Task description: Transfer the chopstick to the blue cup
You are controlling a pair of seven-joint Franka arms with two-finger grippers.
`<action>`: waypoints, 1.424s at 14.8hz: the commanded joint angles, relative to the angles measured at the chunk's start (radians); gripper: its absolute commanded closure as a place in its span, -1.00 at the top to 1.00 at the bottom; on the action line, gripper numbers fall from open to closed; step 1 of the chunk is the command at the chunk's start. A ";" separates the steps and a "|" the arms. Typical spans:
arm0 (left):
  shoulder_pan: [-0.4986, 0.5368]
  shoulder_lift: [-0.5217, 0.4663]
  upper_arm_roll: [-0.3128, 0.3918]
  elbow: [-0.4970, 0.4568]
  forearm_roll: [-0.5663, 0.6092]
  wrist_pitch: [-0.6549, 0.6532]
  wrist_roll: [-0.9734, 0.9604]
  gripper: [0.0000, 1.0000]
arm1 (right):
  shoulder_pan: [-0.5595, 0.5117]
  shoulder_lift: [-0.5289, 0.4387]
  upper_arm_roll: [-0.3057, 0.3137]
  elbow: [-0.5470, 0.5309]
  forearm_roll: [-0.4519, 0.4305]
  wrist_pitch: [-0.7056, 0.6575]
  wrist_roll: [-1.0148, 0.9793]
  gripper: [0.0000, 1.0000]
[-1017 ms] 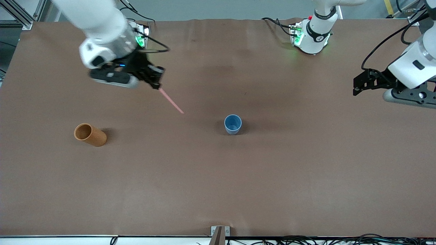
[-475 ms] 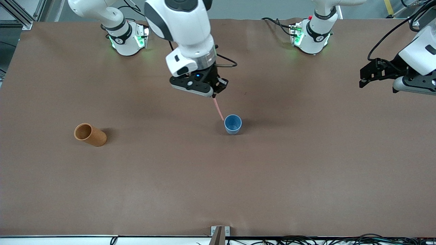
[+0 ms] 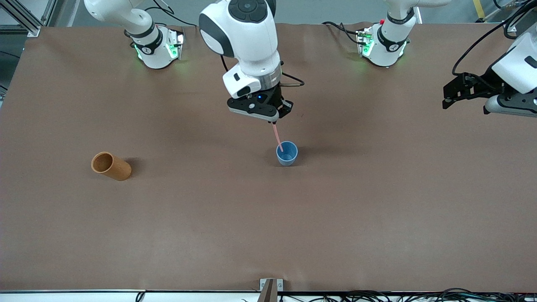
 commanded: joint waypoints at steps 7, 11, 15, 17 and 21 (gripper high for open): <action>0.001 0.006 -0.004 0.006 0.001 0.007 -0.007 1.00 | 0.046 0.067 -0.010 -0.033 -0.054 0.084 0.016 -0.83; 0.000 0.007 -0.004 0.012 -0.001 0.009 -0.013 1.00 | 0.034 0.075 -0.010 -0.033 -0.070 0.093 0.011 0.05; 0.001 0.007 -0.004 0.014 -0.001 0.009 -0.019 1.00 | -0.014 0.026 -0.015 -0.031 -0.068 0.072 -0.011 0.97; 0.006 0.007 -0.004 0.015 -0.002 0.009 -0.019 1.00 | -0.060 -0.026 -0.015 -0.031 -0.067 -0.006 -0.070 1.00; 0.007 0.009 -0.001 0.018 -0.004 0.009 -0.017 1.00 | -0.195 -0.141 -0.013 -0.034 -0.058 -0.190 -0.286 1.00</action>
